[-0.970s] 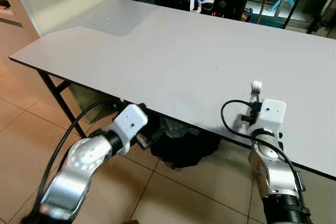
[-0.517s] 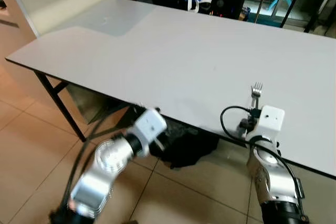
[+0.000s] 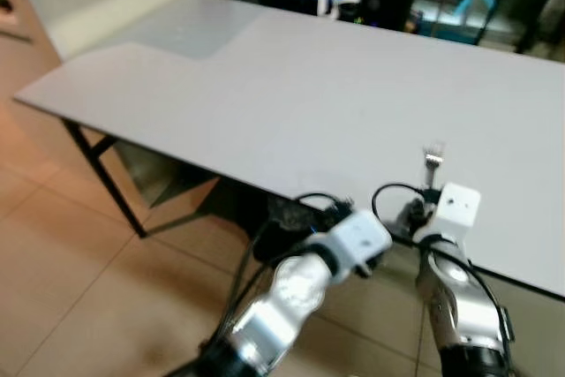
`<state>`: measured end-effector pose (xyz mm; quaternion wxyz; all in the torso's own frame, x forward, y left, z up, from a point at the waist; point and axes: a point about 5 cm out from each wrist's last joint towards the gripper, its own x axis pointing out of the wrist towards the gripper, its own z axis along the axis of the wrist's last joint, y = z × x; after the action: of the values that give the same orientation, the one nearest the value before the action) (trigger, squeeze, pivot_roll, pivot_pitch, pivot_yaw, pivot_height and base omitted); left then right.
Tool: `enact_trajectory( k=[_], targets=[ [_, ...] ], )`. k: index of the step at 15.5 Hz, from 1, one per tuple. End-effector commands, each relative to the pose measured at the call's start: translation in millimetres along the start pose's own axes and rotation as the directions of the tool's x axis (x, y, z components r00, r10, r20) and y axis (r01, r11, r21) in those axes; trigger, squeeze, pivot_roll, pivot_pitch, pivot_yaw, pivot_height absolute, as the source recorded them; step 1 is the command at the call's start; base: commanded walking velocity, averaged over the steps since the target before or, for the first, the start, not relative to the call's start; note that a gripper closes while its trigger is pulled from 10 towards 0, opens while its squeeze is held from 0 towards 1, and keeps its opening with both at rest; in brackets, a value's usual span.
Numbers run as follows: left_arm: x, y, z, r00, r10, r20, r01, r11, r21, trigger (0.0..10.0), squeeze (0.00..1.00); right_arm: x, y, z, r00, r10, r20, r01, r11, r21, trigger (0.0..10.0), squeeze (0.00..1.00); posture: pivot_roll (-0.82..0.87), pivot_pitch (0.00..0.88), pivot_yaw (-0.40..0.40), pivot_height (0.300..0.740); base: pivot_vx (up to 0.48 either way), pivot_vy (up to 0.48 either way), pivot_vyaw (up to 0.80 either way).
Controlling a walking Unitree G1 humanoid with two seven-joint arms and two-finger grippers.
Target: Setting the table
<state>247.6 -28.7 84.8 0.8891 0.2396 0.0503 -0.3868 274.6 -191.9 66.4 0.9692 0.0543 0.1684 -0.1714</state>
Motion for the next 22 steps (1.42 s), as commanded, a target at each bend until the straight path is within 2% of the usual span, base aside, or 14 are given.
enact_trajectory(
  k=[1, 2, 3, 4, 8, 9, 10, 11, 12, 15, 17, 18, 21, 22],
  targets=[
    [12.0, -30.5, 20, 1.0, -0.015, 0.025, 0.017, 0.995, -0.099, 10.0, 0.0, -1.9, -0.7, 9, 0.999, 0.005, 0.041, -0.005, 1.0, 0.008, 10.0, 1.0, 0.07, 0.032, 0.005, 0.74, 0.0, 0.0, 0.0],
    [19.2, -37.8, 26, 1.0, -0.002, 0.025, 0.005, 0.996, -0.093, 10.0, 0.0, -3.1, 0.7, 17, 0.996, 0.013, 0.094, -0.015, 1.0, 0.02, 10.0, 1.0, 0.07, 0.028, 0.003, 0.74, 0.0, 0.0, 0.0],
    [25.3, -42.3, 32, 0.999, 0.028, 0.032, -0.025, 0.996, -0.087, 10.0, 0.0, -4.3, 1.9, 27, 0.987, 0.023, 0.158, -0.027, 0.999, 0.027, 10.0, 0.31, 0.07, 0.026, 0.002, 0.74, 0.0, 0.0, 0.0],
    [34.0, -43.4, 42, 0.992, 0.122, 0.044, -0.118, 0.989, -0.084, 10.0, 0.0, -8.8, 9.9, 48, 0.956, 0.089, 0.279, -0.11, 0.992, 0.062, 10.0, 0.0, 0.07, 0.022, 0.002, 0.74, 0.0, 0.0, 0.0],
    [41.1, -49.6, 62, 0.965, 0.227, 0.134, -0.211, 0.97, -0.123, 10.0, 0.0, -15.5, 19.5, 63, 0.922, 0.166, 0.35, -0.196, 0.979, 0.052, 10.0, 0.0, 0.07, 0.014, 0.002, 0.74, 0.0, 0.0, 0.0],
    [-82.4, 130.3, -17, 0.906, 0.397, 0.146, -0.331, 0.88, -0.34, 10.0, 0.0, -14.4, 18.0, 60, 0.93, 0.156, 0.334, -0.177, 0.983, 0.036, 10.0, 0.0, 0.08, 0.007, -0.006, 0.74, 0.0, 0.0, 0.0],
    [-137.6, 162.6, -6, 0.894, 0.376, 0.243, -0.313, 0.913, -0.261, 10.0, 0.0, -13.6, 16.6, 59, 0.932, 0.149, 0.33, -0.171, 0.985, 0.038, 10.0, 0.0, 0.08, 0.006, -0.009, 0.74, 0.0, 0.0, 0.0],
    [-169.0, 170.3, 5, 0.916, 0.289, 0.279, -0.248, 0.953, -0.173, 10.0, 0.0, -11.9, 13.3, 57, 0.938, 0.132, 0.322, -0.148, 0.989, 0.026, 10.0, 0.0, 0.08, 0.007, -0.012, 0.74, 0.0, 0.0, 0.0],
    [-176.5, 166.7, -4, 0.939, 0.232, 0.253, -0.196, 0.968, -0.158, 10.0, 0.0, -10.3, 10.9, 62, 0.93, 0.129, 0.345, -0.151, 0.988, 0.037, 10.0, 0.0, 0.08, 0.008, -0.014, 0.74, 0.0, 0.0, 0.0],
    [-179.5, 169.6, 3, 0.932, 0.228, 0.281, -0.176, 0.964, -0.198, 10.0, 0.0, -8.5, 8.7, 71, 0.92, 0.125, 0.372, -0.153, 0.987, 0.045, 10.0, 0.0, 0.08, 0.006, -0.016, 0.74, 0.0, 0.0, 0.0],
    [-191.0, 165.9, 10, 0.957, 0.141, 0.253, -0.083, 0.971, -0.224, 10.0, 0.0, -8.6, 9.3, 74, 0.913, 0.135, 0.384, -0.159, 0.987, 0.033, 10.0, 0.0, 0.08, 0.006, -0.017, 0.74, 0.0, 0.0, 0.0],
    [-192.0, 166.0, 9, 0.962, 0.139, 0.236, -0.088, 0.973, -0.213, 10.0, 0.0, -8.6, 9.8, 75, 0.912, 0.137, 0.386, -0.159, 0.987, 0.026, 10.0, 0.0, 0.08, 0.009, -0.018, 0.74, 0.0, 0.0, 0.0],
    [-185.5, 171.2, -8, 0.958, 0.269, 0.099, -0.262, 0.962, -0.076, 10.0, 0.0, -2.8, 7.9, 69, 0.937, 0.109, 0.333, -0.103, 0.994, -0.035, 10.0, 0.0, 0.08, 0.014, -0.02, 0.74, 0.0, 0.0, 0.0],
    [-181.2, 170.8, -6, 0.95, 0.294, 0.1, -0.284, 0.953, -0.104, 10.0, 0.0, -4.9, 10.1, 73, 0.928, 0.123, 0.351, -0.119, 0.992, -0.033, 10.0, 0.0, 0.07, 0.021, -0.013, 0.74, 0.0, 0.0, 0.0]
  ],
)
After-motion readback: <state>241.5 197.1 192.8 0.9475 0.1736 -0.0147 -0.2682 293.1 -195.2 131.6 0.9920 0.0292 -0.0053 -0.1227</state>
